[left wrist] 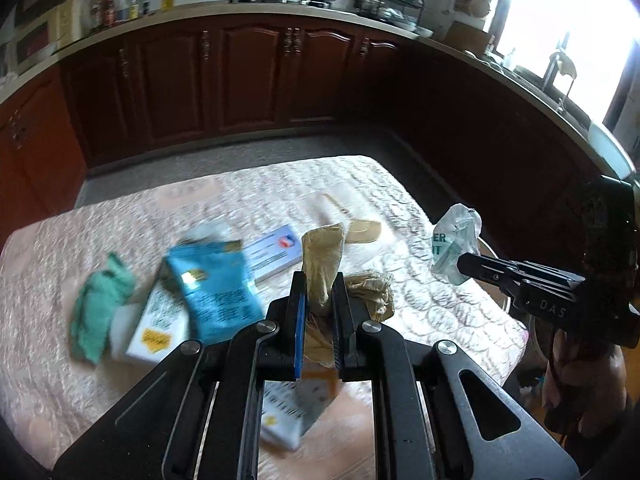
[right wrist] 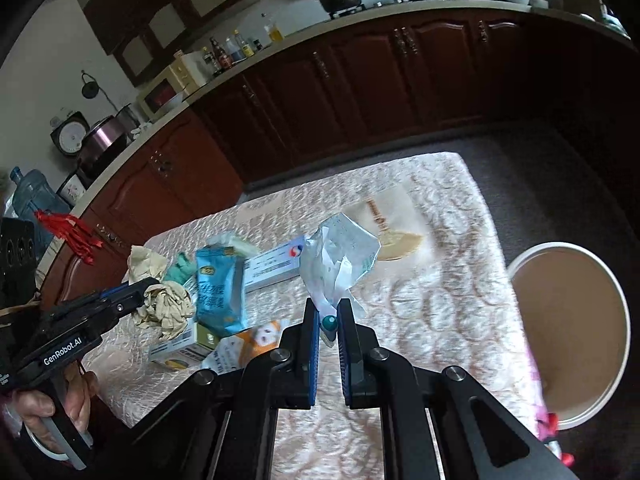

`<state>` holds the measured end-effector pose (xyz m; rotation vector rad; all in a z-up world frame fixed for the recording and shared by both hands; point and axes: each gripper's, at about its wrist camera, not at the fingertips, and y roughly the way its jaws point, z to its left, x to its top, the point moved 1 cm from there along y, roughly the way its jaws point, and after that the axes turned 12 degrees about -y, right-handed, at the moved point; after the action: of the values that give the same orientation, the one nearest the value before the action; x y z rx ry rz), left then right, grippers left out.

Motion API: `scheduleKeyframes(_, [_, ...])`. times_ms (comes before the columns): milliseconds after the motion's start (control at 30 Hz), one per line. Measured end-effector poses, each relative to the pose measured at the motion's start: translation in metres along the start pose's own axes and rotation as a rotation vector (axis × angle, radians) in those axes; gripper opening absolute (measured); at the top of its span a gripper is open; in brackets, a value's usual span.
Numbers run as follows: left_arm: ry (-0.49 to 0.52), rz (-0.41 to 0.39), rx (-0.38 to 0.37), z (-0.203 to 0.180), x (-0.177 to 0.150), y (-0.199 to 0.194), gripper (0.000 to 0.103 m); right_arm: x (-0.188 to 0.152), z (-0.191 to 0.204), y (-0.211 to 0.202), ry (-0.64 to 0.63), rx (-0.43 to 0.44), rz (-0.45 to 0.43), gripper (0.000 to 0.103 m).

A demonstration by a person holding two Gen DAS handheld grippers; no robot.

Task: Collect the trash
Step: 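Carry both items over the white bucket and open both tools to release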

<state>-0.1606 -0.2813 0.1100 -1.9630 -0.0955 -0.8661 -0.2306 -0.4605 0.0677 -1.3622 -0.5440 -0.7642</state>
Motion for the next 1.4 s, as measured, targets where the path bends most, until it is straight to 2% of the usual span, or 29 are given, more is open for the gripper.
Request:
scheduleKeyframes(533, [0.136, 0.085, -0.111, -0.119, 0.011, 0.067, 0.009, -0.028, -0.105, -0.048, 0.140, -0.159, -0.008, 0.008])
scheduleKeyframes(700, [0.156, 0.112, -0.141, -0.146, 0.011, 0.087, 0.009, -0.038, -0.132, -0.055, 0.178, -0.197, 0.002, 0.008])
scheduleKeyframes(1067, [0.106, 0.215, -0.231, -0.178, 0.005, 0.142, 0.008, -0.066, -0.176, -0.046, 0.247, -0.265, 0.072, 0.008])
scheduleKeyframes(1400, [0.044, 0.275, -0.273, -0.201, -0.001, 0.185, 0.009, -0.095, -0.207, -0.027, 0.310, -0.293, 0.146, 0.008])
